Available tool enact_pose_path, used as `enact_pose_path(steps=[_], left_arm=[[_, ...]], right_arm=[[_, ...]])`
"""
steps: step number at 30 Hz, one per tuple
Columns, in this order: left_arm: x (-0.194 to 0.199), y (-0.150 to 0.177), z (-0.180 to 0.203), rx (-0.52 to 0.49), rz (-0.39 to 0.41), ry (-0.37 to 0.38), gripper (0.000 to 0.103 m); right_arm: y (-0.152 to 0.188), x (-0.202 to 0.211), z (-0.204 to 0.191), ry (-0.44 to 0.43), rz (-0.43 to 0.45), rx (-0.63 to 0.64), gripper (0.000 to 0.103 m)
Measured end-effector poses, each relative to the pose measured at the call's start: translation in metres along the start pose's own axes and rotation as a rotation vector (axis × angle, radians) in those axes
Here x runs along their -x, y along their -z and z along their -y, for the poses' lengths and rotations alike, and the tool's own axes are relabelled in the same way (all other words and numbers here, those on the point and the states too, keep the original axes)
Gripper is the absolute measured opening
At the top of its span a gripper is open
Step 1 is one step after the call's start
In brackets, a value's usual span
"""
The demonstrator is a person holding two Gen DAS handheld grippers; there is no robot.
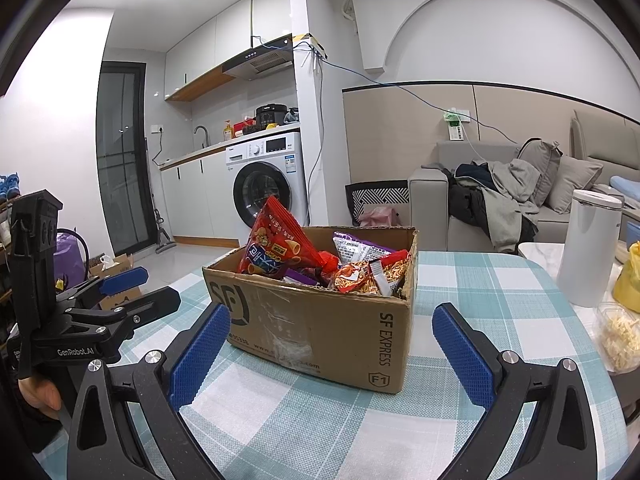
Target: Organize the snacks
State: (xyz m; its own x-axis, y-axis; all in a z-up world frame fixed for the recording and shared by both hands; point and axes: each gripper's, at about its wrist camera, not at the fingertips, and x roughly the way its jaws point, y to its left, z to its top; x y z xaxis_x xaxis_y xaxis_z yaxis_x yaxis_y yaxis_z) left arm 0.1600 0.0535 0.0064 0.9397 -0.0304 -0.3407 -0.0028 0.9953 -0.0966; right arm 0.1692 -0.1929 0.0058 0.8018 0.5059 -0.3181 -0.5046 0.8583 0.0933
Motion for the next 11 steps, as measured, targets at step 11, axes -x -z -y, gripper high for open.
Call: enact_pose_path(steps=[11], left_arm=[[-0.0012, 0.0004, 0.002, -0.004, 0.003, 0.005, 0.102]], right_arm=[[-0.0001, 0.0, 0.0001, 0.0, 0.0, 0.001, 0.103]])
